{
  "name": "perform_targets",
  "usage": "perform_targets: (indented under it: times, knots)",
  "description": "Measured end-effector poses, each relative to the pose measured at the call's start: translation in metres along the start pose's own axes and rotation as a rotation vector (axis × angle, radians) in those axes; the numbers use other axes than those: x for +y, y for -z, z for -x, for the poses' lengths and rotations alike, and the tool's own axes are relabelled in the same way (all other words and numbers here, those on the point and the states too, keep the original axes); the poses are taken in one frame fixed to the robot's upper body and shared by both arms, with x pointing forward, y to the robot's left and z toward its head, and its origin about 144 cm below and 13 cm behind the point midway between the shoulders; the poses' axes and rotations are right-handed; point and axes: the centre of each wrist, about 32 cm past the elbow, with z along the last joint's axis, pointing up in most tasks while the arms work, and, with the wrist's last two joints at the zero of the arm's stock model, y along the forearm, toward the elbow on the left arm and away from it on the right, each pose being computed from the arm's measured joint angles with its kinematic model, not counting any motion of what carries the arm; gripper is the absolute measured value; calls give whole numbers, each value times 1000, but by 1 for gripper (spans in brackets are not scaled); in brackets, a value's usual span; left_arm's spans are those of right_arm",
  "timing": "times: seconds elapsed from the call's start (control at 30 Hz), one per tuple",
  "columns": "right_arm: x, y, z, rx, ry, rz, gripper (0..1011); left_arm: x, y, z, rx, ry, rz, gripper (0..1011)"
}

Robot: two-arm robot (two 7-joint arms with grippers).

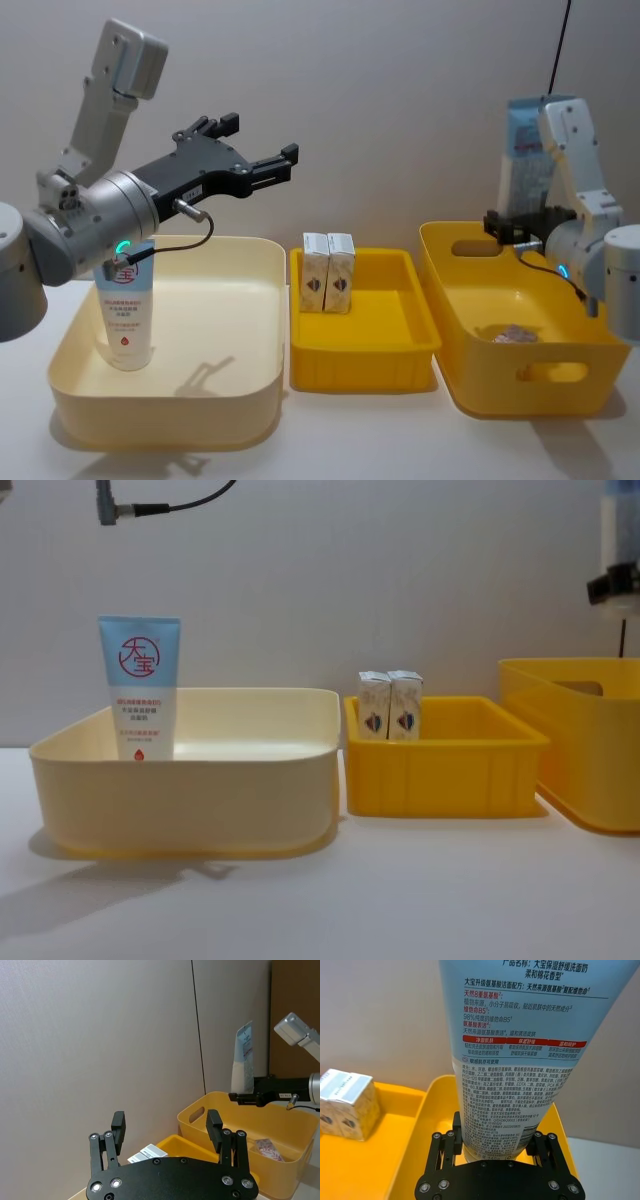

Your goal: Bimanual collaborative sorting of washing and personal care products

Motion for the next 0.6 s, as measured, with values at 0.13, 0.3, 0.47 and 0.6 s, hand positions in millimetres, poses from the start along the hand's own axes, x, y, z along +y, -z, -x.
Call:
perform_targets:
  times: [0.13, 0.3, 0.47, 0.6]
  knots:
    - [3, 4, -2, 7, 13, 19, 666, 0, 0, 0, 0, 0, 0, 1003]
    - [5, 6, -3, 9, 22, 35, 665, 0, 0, 0, 0, 0, 0, 1003]
    - [6, 2, -5, 1, 26, 48, 665, 0, 0, 0, 0, 0, 0, 1003]
    - [8, -3, -8, -9, 23, 73, 665, 0, 0, 0, 0, 0, 0, 1003]
